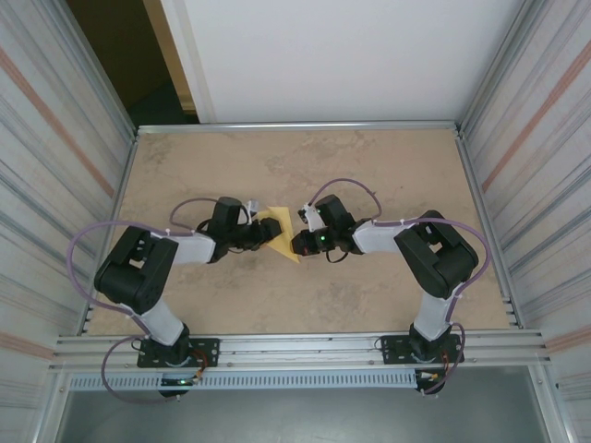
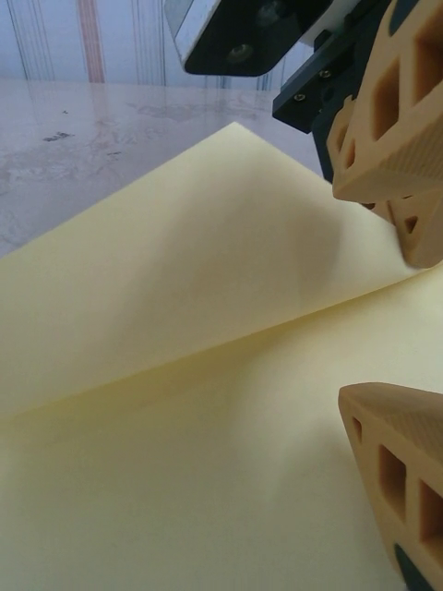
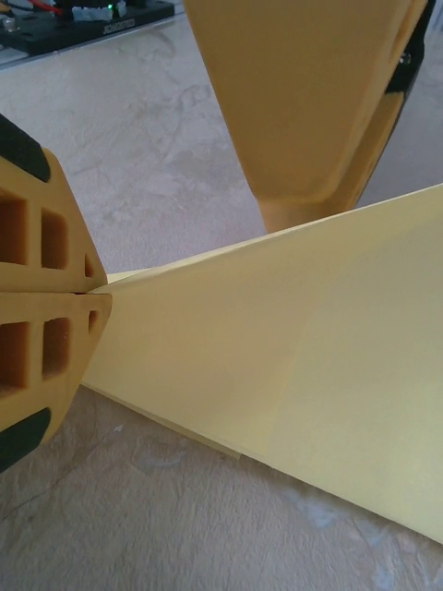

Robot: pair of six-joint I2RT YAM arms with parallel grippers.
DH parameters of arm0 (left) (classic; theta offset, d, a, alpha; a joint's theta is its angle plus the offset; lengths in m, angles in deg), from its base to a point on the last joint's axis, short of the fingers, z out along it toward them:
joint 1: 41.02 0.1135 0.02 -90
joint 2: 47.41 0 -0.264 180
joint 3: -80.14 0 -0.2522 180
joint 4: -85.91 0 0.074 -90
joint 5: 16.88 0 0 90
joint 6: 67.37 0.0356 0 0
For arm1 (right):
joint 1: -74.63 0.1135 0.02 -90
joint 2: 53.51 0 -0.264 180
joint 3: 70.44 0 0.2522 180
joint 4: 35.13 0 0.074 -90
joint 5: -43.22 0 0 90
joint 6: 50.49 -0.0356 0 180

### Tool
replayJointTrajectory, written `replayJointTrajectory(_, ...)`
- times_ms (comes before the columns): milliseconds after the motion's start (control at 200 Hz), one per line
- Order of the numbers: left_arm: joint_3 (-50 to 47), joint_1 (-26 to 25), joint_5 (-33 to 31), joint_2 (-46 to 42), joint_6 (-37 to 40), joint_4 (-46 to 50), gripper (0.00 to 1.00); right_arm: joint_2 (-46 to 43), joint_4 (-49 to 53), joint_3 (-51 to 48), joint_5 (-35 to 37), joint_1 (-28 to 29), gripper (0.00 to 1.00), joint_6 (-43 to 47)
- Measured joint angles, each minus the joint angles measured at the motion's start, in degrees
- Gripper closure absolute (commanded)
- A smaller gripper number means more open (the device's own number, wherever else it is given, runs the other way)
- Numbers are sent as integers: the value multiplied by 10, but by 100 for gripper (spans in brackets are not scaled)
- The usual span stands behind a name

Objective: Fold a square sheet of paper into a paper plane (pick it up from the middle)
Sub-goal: Fourth fold the wing at the center of the table.

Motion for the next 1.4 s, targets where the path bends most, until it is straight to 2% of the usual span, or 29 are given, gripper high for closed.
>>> replayJointTrajectory(486, 31, -1, 0, 41, 5, 16, 46, 4, -1, 0, -1, -2, 90, -2)
replayJointTrajectory(812, 61, -1, -7, 50, 5, 71, 46, 4, 19, 1, 13, -2, 69, -1)
replayJointTrajectory(1017, 74, -5, -16, 52, 5, 98, 47, -17, 32, 1, 61, 8, 66, 1)
replayJointTrajectory(1398, 74, -5, -16, 53, 5, 98, 48, -12, 74, 34, 180, 63, 66, 4)
